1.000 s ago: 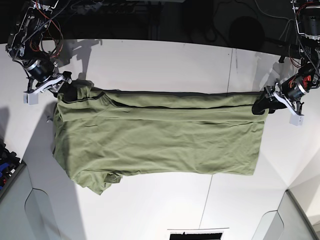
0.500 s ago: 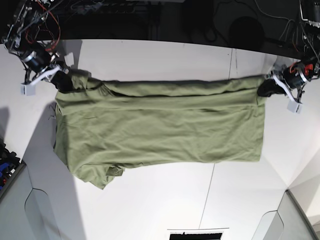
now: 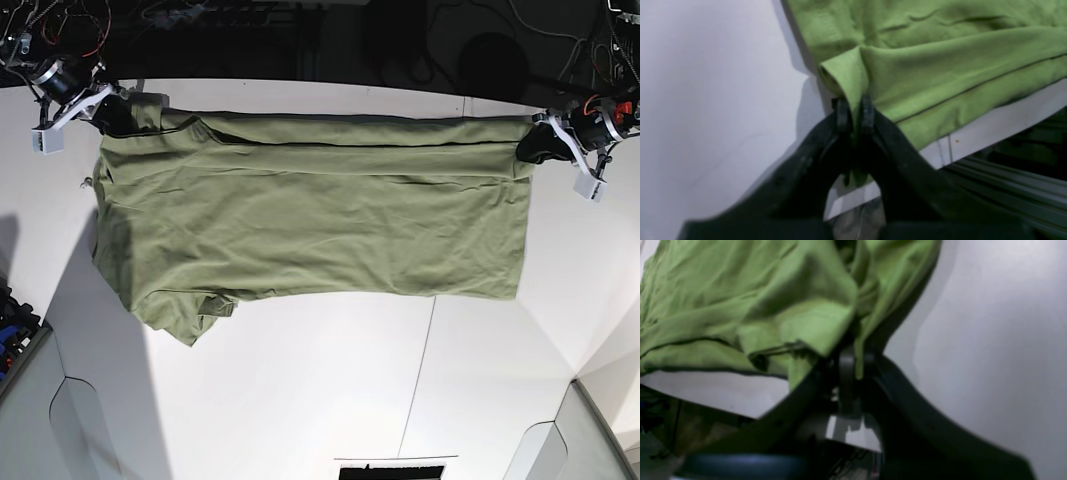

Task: Layout the t-shirt on the table in an organized manner, then fold the t-shirt properly
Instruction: 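Release and move both grippers to the hem corners of the shirt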

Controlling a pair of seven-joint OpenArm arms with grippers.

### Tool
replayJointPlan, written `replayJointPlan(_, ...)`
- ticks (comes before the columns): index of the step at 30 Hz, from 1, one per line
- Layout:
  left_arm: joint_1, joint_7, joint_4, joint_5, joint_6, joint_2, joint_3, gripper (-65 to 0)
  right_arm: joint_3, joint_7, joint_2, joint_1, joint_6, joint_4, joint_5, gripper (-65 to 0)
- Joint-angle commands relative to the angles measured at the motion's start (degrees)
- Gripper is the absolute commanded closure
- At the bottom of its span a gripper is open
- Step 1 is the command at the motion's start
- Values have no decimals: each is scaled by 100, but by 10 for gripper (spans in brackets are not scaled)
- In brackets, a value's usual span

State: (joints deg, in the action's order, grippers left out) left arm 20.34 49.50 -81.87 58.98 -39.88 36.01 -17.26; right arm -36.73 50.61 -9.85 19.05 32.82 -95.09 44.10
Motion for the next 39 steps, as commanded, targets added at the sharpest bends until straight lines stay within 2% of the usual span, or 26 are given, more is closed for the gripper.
replayJointPlan(1,-17,-63,-70,55,-12,114,-46,-48,-33,-105,-81,-15,39,-111,70,0)
replayJointPlan(4,-35,-59,-70,55,-12,118,-46,-229,-33,-103,-101,-17,39,-114,59,-175)
replayJointPlan(6,-37,-7,-76,63,-12,162,-92,-294,-35,-107,-146,-28,39,-116,-44,-241)
replayJointPlan(11,-33,382,-389,417,-12,227,-730,-295,-254,-107,-363,-26,35,-114,-76,-244)
replayJointPlan(14,-33,385,-680,472,-12,304,-1073,-295,-424,-162,-533,-31,35,-114,-76,-244)
replayJointPlan(17,-59,4,-800,437,-12,455,-1104,-296,-446,-448,-728,-85,35,-114,-142,-244)
replayJointPlan(20,-376,-396,-769,61,-12,463,-1005,-296,-446,-520,-907,-380,35,-103,-313,-244)
replayJointPlan(25,-1453,-796,-297,-592,-12,463,-173,-297,-411,-592,-1187,-1246,-7,407,-452,-256)
replayJointPlan(28,-2208,-1040,295,-881,-12,457,588,-307,-356,-763,-1239,-1862,-7,1088,-509,-344)
replayJointPlan(30,-2739,-1268,767,-1161,-12,393,1034,-329,-302,-892,-1235,-2315,-7,1606,-621,-371)
replayJointPlan(34,-3759,-1569,1847,-1545,11,227,1690,-366,-249,-1283,-1237,-3222,-7,2614,-975,-371)
replayJointPlan(39,-4612,-1917,3314,-1816,20,107,2004,-370,-98,-1729,-1235,-4256,-9,3803,-1799,-371)
